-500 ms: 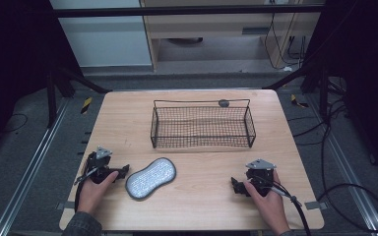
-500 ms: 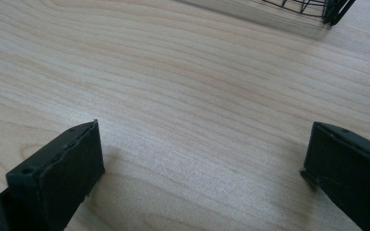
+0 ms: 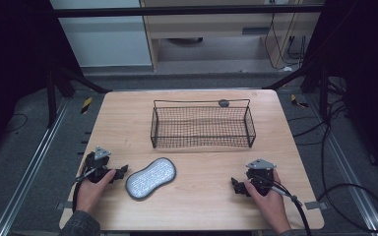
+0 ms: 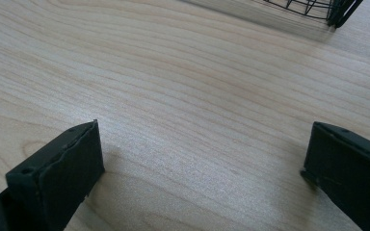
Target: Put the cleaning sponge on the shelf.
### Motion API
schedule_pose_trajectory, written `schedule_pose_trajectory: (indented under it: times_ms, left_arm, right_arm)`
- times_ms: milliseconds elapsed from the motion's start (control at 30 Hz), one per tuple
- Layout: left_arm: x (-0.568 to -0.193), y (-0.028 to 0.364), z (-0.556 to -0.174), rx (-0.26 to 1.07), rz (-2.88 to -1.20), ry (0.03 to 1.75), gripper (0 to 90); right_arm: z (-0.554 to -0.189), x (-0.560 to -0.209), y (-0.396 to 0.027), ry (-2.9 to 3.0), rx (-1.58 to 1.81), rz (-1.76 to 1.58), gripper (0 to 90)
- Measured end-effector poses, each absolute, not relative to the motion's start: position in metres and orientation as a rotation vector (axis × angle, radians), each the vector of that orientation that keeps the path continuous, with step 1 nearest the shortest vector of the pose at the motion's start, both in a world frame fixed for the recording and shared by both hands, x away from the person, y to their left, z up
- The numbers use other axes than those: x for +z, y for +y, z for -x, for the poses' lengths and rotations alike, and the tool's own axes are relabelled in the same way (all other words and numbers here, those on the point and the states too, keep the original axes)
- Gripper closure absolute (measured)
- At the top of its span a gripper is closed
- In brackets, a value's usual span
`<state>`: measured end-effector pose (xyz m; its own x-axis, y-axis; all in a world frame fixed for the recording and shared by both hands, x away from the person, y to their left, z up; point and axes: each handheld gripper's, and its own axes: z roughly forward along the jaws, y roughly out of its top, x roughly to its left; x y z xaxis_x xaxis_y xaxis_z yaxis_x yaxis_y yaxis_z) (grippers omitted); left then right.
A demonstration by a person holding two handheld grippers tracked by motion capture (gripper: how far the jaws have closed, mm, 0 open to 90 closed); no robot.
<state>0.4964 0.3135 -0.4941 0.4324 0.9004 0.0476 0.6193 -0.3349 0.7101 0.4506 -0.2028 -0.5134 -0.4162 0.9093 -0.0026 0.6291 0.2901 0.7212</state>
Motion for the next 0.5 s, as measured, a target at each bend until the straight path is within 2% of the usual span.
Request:
schedule_pose_trajectory:
  times_ms: [200,333,500]
  left_arm:
    - [-0.450,0.298,-0.499,0.516,-2.189,1.192,3.5]
    - [-0.437,0.285,-0.501,0.458,-2.246,1.139,3.1]
    - [-0.431,0.260,-0.501,0.410,-2.396,1.030,3.5]
  right_arm:
    - [-0.451,-0.514,-0.203,2.150,0.910,-1.368,0.4]
    - [-0.451,-0.513,-0.203,2.150,0.910,-1.371,0.4]
    - [-0.451,-0.513,-0.203,2.158,0.910,-1.378,0.4]
